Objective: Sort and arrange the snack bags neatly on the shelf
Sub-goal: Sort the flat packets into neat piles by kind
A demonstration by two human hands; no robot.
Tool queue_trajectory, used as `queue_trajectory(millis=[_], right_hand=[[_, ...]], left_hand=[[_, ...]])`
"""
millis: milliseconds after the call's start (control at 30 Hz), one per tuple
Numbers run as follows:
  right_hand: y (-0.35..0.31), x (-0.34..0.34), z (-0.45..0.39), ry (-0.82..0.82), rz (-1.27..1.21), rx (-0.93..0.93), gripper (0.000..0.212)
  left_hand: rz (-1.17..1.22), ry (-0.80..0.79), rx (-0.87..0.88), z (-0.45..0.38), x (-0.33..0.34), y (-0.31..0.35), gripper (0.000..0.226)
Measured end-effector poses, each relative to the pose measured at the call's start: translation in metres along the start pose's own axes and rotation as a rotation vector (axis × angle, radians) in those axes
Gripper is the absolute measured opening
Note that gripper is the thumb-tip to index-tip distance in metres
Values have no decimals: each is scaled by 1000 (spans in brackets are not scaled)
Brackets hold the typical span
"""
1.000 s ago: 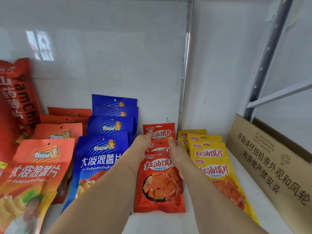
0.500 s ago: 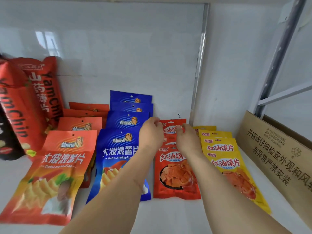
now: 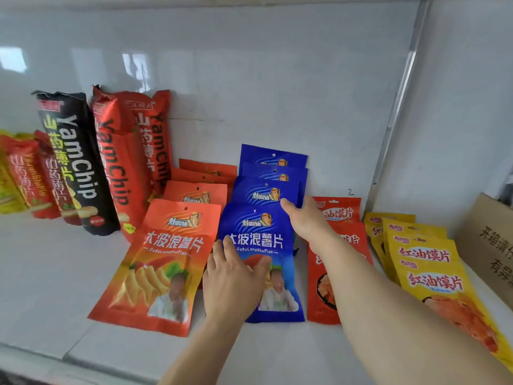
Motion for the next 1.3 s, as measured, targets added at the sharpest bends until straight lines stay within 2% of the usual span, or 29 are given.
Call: queue_trajectory(millis=[67, 133, 267, 400, 600, 800, 867, 933, 1000, 1033, 1100, 1200, 1300], right_hand=[[2, 10, -7, 18, -37, 60, 67], [6, 17, -10, 26, -65, 124, 72], [14, 22, -14, 45, -158, 191, 56], [13, 19, -16, 102, -192, 171, 54], [18, 14, -17, 88, -221, 190, 48], [17, 13, -20, 94, -220, 133, 46], [13, 11, -20, 115, -198, 94, 45], [7, 6, -18, 215, -7, -24, 53], [-4, 1, -15, 334, 434, -206, 69], [-8, 2, -12, 332, 626, -294, 72], [-11, 9, -11, 190, 862, -392, 68], [2, 15, -17, 33, 999, -366, 63], [12, 16, -20, 22, 1023, -348, 63]], left_hand=[[12, -23, -2, -9, 1, -1, 101], [59, -50, -9, -18, 3, -1, 105], [122, -129, 25, -29, 13, -2, 105], [205, -122, 11, -40, 14, 1, 102], [377, -124, -130, -68, 23, -1, 97], [378, -78, -89, -67, 29, 1, 87], [296, -64, -53, -61, 26, 5, 85], [90, -39, 30, -46, 17, 10, 85], [-114, -36, 144, -24, 12, 15, 83], [-195, -56, 200, -12, 13, 14, 80], [-325, -129, 254, 7, 16, 8, 79], [-337, -241, 218, 15, 21, -1, 102], [-320, -301, 225, 10, 26, -4, 120]])
Point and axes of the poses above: each hand's wrist, its own z-axis away from the middle knuckle, its own x-axis out of the palm, y = z × x, the point moved 3 cm from there along -z, towards the middle knuckle
